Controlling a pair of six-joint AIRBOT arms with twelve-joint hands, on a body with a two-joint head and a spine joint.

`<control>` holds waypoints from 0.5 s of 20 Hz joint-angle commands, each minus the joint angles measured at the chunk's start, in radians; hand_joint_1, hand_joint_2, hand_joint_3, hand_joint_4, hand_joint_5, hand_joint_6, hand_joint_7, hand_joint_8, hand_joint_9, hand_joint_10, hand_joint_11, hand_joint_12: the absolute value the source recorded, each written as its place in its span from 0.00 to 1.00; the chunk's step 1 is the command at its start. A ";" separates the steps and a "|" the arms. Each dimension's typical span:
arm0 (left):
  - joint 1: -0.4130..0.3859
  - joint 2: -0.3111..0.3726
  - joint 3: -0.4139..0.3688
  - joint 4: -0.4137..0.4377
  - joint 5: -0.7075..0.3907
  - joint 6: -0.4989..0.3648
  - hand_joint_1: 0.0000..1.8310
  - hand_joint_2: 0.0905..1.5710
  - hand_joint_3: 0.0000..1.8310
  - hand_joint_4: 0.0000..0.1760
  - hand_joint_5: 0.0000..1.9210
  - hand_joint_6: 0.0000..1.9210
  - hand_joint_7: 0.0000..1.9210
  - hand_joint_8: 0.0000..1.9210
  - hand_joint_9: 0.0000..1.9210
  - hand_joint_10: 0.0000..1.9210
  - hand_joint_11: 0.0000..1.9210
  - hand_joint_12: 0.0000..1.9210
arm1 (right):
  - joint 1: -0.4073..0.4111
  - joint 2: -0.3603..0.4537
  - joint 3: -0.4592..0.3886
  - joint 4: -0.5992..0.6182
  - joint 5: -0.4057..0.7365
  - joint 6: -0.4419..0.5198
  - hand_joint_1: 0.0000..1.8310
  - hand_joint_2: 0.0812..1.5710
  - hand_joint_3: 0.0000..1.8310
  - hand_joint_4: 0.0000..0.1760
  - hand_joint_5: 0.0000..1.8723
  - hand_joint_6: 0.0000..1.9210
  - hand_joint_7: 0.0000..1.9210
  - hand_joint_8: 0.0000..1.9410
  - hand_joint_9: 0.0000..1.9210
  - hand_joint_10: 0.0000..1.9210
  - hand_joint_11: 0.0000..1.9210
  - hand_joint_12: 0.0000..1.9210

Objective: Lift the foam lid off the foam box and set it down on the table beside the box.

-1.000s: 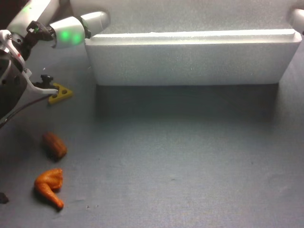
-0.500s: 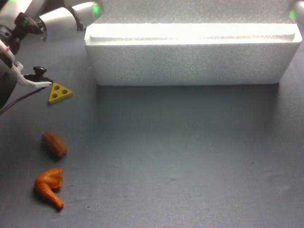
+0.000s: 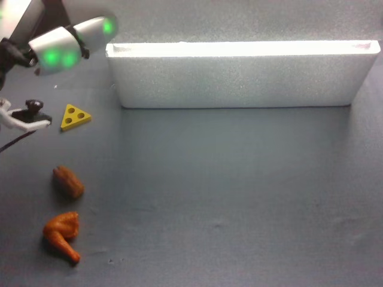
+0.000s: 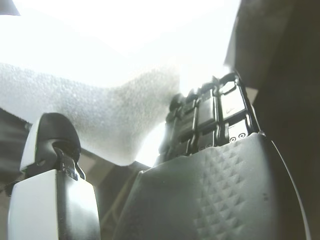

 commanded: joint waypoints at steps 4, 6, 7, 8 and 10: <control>0.041 0.039 -0.062 0.084 -0.183 0.016 0.27 0.71 0.00 0.03 0.06 0.00 0.00 0.00 0.00 0.00 0.02 0.01 | -0.034 0.039 -0.058 -0.113 0.161 -0.012 0.23 0.78 0.00 0.00 0.00 0.13 0.02 0.01 0.00 0.04 0.00 0.54; 0.059 0.053 -0.087 0.091 -0.201 0.022 0.26 0.70 0.00 0.03 0.06 0.00 0.00 0.00 0.00 0.00 0.00 0.00 | -0.057 0.057 -0.082 -0.126 0.173 -0.013 0.20 0.77 0.00 0.00 0.01 0.06 0.00 0.00 0.00 0.00 0.00 0.05; 0.067 0.060 -0.100 0.095 -0.206 0.028 0.27 0.70 0.00 0.03 0.06 0.00 0.00 0.00 0.00 0.00 0.00 0.00 | -0.070 0.064 -0.095 -0.132 0.182 -0.013 0.20 0.77 0.00 0.00 0.00 0.05 0.00 0.00 0.00 0.00 0.00 0.01; 0.076 0.068 -0.118 0.100 -0.212 0.038 0.27 0.70 0.00 0.05 0.07 0.00 0.00 0.00 0.00 0.00 0.00 0.00 | -0.087 0.071 -0.108 -0.136 0.195 -0.014 0.19 0.77 0.00 0.00 0.02 0.06 0.00 0.00 0.00 0.00 0.00 0.00; 0.092 0.078 -0.141 0.109 -0.225 0.042 0.27 0.70 0.00 0.12 0.07 0.00 0.00 0.00 0.00 0.00 0.00 0.00 | -0.108 0.084 -0.130 -0.148 0.208 -0.014 0.19 0.77 0.00 0.00 0.02 0.06 0.01 0.00 0.01 0.00 0.01 0.00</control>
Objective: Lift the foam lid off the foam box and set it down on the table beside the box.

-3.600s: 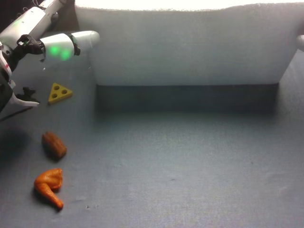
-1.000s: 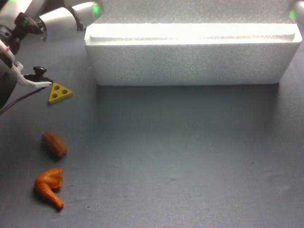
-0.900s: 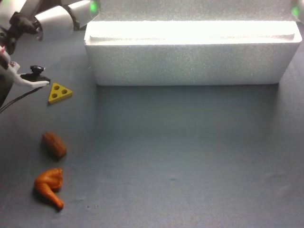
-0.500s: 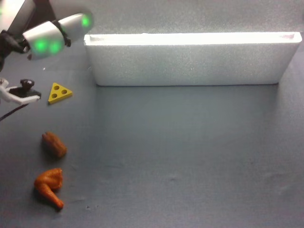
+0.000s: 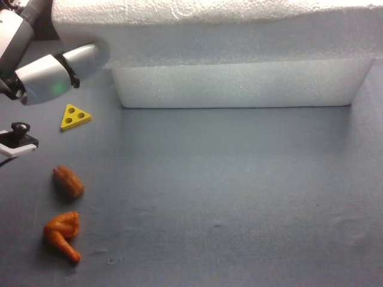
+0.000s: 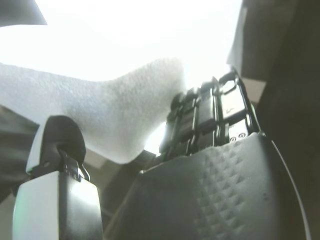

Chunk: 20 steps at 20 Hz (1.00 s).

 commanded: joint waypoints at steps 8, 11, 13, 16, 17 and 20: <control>0.085 0.057 -0.103 0.116 -0.181 0.022 0.26 0.70 0.00 0.17 0.07 0.00 0.01 0.00 0.00 0.00 0.01 0.00 | -0.119 0.066 -0.098 -0.124 0.177 0.004 0.18 0.75 0.00 0.00 0.00 0.13 0.05 0.00 0.00 0.19 0.00 0.78; 0.129 0.070 -0.133 0.112 -0.189 0.022 0.26 0.72 0.00 0.04 0.07 0.00 0.01 0.00 0.00 0.00 0.01 0.01 | -0.169 0.078 -0.126 -0.126 0.186 0.012 0.18 0.76 0.00 0.00 0.00 0.10 0.01 0.00 0.00 0.05 0.00 0.67; 0.157 0.079 -0.149 0.111 -0.195 0.022 0.25 0.73 0.01 0.02 0.06 0.00 0.01 0.00 0.00 0.00 0.01 0.01 | -0.199 0.084 -0.141 -0.125 0.190 0.020 0.18 0.76 0.00 0.00 0.01 0.07 0.00 0.00 0.00 0.00 0.00 0.33; 0.203 0.085 -0.168 0.102 -0.197 0.021 0.25 0.73 0.00 0.04 0.05 0.00 0.00 0.00 0.00 0.00 0.01 0.02 | -0.247 0.090 -0.161 -0.118 0.206 0.031 0.19 0.78 0.00 0.00 0.01 0.05 0.00 0.00 0.00 0.00 0.00 0.06; 0.218 0.085 -0.171 0.098 -0.197 0.017 0.25 0.72 0.00 0.10 0.06 0.00 0.00 0.00 0.00 0.00 0.01 0.02 | -0.261 0.092 -0.165 -0.112 0.209 0.036 0.20 0.78 0.00 0.00 0.00 0.03 0.00 0.00 0.00 0.00 0.00 0.01; 0.260 0.082 -0.187 0.089 -0.199 0.006 0.23 0.72 0.00 0.17 0.05 0.00 0.00 0.00 0.00 0.00 0.00 0.02 | -0.306 0.095 -0.178 -0.099 0.218 0.051 0.20 0.79 0.00 0.00 0.01 0.01 0.00 0.00 0.00 0.00 0.00 0.00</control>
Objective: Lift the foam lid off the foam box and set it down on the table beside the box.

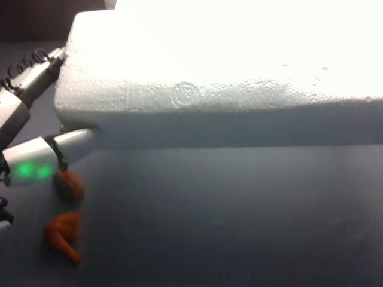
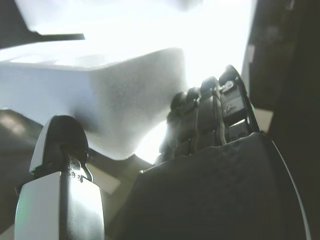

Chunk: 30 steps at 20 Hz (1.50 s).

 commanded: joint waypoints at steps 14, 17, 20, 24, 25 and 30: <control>0.038 -0.105 0.069 0.019 -0.028 -0.067 0.23 0.72 0.00 0.01 0.05 0.01 0.00 0.00 0.00 0.00 0.00 0.00 | -0.073 -0.071 0.068 0.009 0.071 0.074 0.20 0.77 0.00 0.00 0.03 0.00 0.01 0.01 0.01 0.01 0.00 0.18; 0.028 -0.121 0.086 0.019 0.007 -0.070 0.25 0.73 0.00 0.00 0.06 0.01 0.00 0.00 0.00 0.00 0.01 0.01 | -0.072 -0.086 0.082 0.022 0.046 0.081 0.22 0.78 0.00 0.00 0.04 0.00 0.00 0.00 0.01 0.01 0.00 0.49; 0.023 -0.137 0.107 0.010 0.040 -0.073 0.24 0.72 0.00 0.00 0.06 0.01 0.00 0.00 0.00 0.00 0.02 0.01 | -0.072 -0.101 0.098 0.043 0.018 0.083 0.22 0.80 0.00 0.00 0.03 0.00 0.00 0.00 0.02 0.02 0.00 0.54; 0.023 -0.138 0.114 -0.014 0.058 -0.056 0.22 0.70 0.00 0.00 0.00 0.00 0.00 0.00 0.00 0.00 0.00 0.01 | -0.075 -0.113 0.111 0.073 -0.011 0.081 0.20 0.77 0.00 0.00 0.00 0.00 0.00 0.00 0.00 0.00 0.00 0.58; 0.024 -0.133 0.113 -0.022 0.059 -0.046 0.22 0.70 0.00 0.00 0.00 0.00 0.00 0.00 0.00 0.00 0.00 0.01 | -0.076 -0.113 0.112 0.081 -0.013 0.075 0.20 0.77 0.00 0.00 0.00 0.00 0.00 0.00 0.00 0.00 0.00 0.58; 0.048 -0.110 0.104 -0.063 0.020 -0.036 0.22 0.68 0.00 0.09 0.00 0.00 0.00 0.00 0.00 0.00 0.00 0.00 | -0.085 -0.104 0.109 0.114 0.012 0.072 0.20 0.74 0.00 0.00 0.00 0.00 0.00 0.00 0.00 0.00 0.00 0.00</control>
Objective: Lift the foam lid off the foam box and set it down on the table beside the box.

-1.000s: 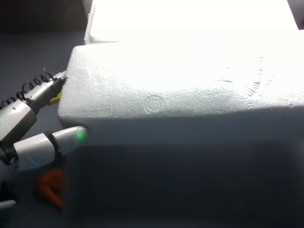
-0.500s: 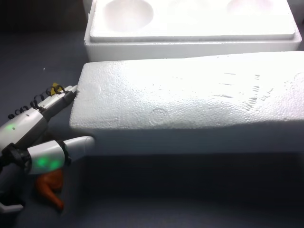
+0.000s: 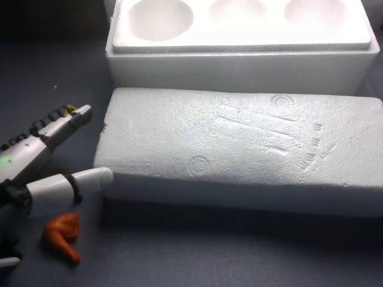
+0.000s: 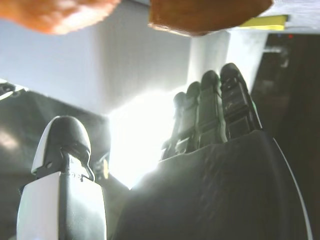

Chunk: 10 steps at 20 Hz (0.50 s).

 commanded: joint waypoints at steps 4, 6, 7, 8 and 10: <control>0.003 0.040 -0.023 -0.002 -0.201 0.012 0.20 0.69 0.00 0.25 0.00 0.00 0.00 0.00 0.00 0.00 0.00 0.00 | 0.000 0.044 -0.017 0.012 0.190 0.000 0.16 0.74 0.00 0.00 0.00 0.00 0.00 0.00 0.00 0.00 0.00 0.00; 0.001 0.067 -0.038 0.014 -0.246 0.021 0.18 0.69 0.00 0.20 0.00 0.00 0.00 0.00 0.00 0.00 0.00 0.00 | -0.005 0.067 -0.028 0.000 0.227 -0.008 0.15 0.76 0.01 0.00 0.00 0.00 0.00 0.00 0.00 0.00 0.00 0.00; -0.007 0.081 -0.044 0.026 -0.263 0.031 0.16 0.69 0.00 0.28 0.00 0.00 0.00 0.00 0.00 0.00 0.00 0.00 | -0.005 0.081 -0.034 -0.013 0.242 -0.015 0.12 0.76 0.01 0.00 0.00 0.00 0.00 0.00 0.00 0.00 0.00 0.00; -0.019 0.097 -0.049 0.042 -0.273 0.045 0.15 0.70 0.00 0.23 0.00 0.00 0.00 0.00 0.00 0.00 0.00 0.00 | -0.005 0.097 -0.041 -0.029 0.254 -0.026 0.11 0.76 0.00 0.00 0.00 0.00 0.00 0.00 0.00 0.00 0.00 0.00; -0.049 0.126 -0.049 0.080 -0.288 0.063 0.13 0.69 0.00 0.27 0.00 0.00 0.00 0.00 0.00 0.00 0.00 0.00 | 0.011 0.131 -0.054 -0.066 0.267 -0.062 0.10 0.75 0.00 0.00 0.00 0.00 0.00 0.00 0.00 0.00 0.00 0.00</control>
